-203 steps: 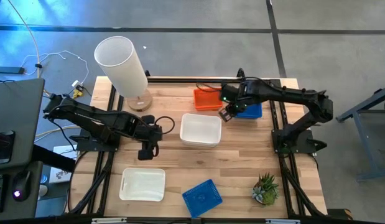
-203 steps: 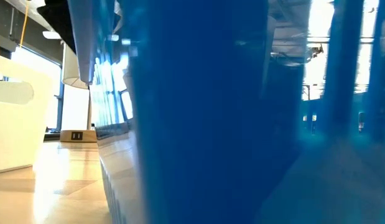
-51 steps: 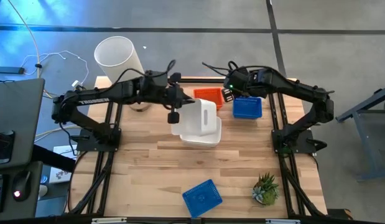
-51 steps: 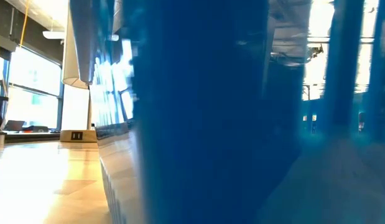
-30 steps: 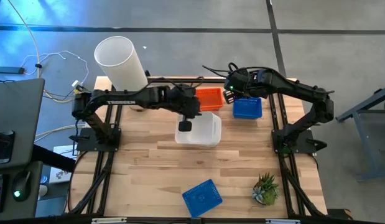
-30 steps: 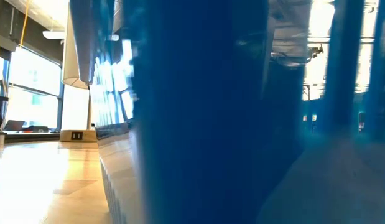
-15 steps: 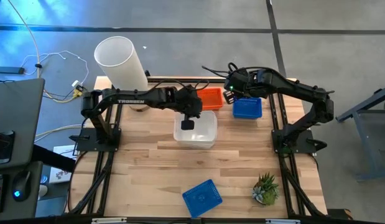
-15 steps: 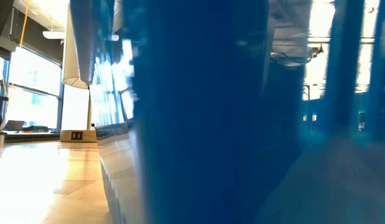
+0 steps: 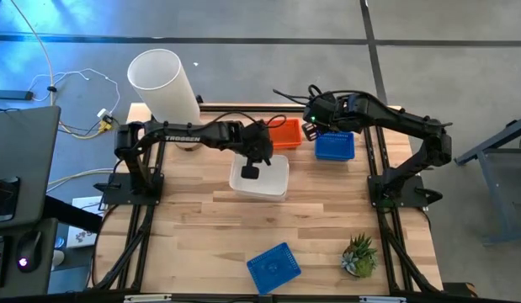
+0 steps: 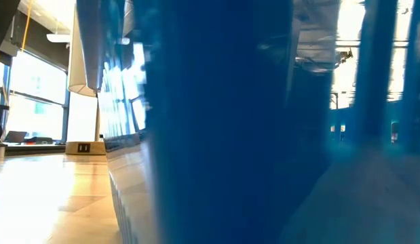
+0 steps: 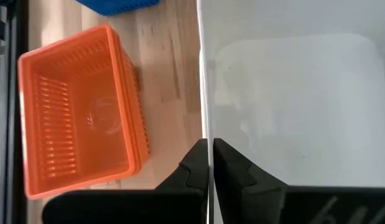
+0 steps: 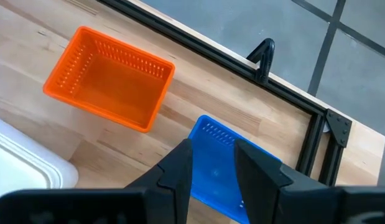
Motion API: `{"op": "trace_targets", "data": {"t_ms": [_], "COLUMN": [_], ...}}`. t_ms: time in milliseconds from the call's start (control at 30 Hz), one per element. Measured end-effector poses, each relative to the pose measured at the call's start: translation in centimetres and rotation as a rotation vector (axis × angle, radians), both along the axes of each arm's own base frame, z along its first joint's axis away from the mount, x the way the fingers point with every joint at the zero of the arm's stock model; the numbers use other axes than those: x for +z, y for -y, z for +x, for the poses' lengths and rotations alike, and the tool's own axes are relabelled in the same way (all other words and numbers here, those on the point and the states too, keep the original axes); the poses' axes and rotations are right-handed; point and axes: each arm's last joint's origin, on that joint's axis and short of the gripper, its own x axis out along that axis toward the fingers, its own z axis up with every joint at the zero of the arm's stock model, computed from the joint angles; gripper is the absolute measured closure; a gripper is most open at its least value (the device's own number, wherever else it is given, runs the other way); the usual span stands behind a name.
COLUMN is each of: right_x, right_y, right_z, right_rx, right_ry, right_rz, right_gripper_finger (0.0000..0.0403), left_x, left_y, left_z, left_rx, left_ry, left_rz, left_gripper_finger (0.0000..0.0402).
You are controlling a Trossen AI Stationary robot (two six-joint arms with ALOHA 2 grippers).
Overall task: Stack baskets by color
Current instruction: Stack the bottom white bin on the top white bin, then stack the bottom blue bin on the top blue bin
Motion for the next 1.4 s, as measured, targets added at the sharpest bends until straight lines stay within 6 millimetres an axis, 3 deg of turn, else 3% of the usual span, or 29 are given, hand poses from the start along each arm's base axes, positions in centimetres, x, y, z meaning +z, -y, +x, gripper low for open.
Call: {"op": "trace_targets", "data": {"t_ms": [167, 533, 700, 1100, 1400], "right_x": [0.0, -0.1, -0.1, -0.3, 0.1], "right_y": [0.0, -0.5, -1.7, -7.5, -13.0], "right_z": [0.0, 0.1, 0.5, 1.4, 2.0], "right_rx": [0.002, 0.028, 0.085, 0.234, 0.482], "right_ry": [0.001, 0.004, 0.015, 0.083, 0.153], "right_rz": [0.005, 0.044, 0.092, 0.299, 0.299], "right_gripper_finger": [0.0297, 0.0297, 0.0297, 0.0297, 0.0297], "left_x": [0.0, 0.3, 1.7, 7.4, 9.4], "left_y": [0.1, 0.5, 0.9, 3.6, 7.1], "left_z": [0.0, 0.0, -0.5, -4.8, -8.1], "left_rx": [-0.004, 0.0, -0.004, 0.032, 0.003], "left_ry": [-0.006, -0.015, 0.0, 0.06, 0.037], "left_rz": [0.018, 0.069, 0.126, 0.07, -0.151], "left_gripper_finger": [0.0389, 0.0275, 0.0251, 0.0252, 0.0255]}}
